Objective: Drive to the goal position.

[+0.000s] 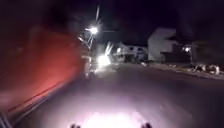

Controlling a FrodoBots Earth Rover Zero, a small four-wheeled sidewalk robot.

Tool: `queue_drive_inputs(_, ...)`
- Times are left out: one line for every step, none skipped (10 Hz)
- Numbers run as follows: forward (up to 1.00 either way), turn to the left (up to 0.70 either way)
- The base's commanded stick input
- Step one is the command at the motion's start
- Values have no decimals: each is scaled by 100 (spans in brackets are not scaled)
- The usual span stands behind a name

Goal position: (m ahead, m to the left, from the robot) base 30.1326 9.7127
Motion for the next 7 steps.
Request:
queue_drive_inputs(85, 0)
queue_drive_inputs(85, 0)
queue_drive_inputs(85, 0)
queue_drive_inputs(85, 0)
queue_drive_inputs(85, 0)
queue_drive_inputs(85, 0)
queue_drive_inputs(85, 0)
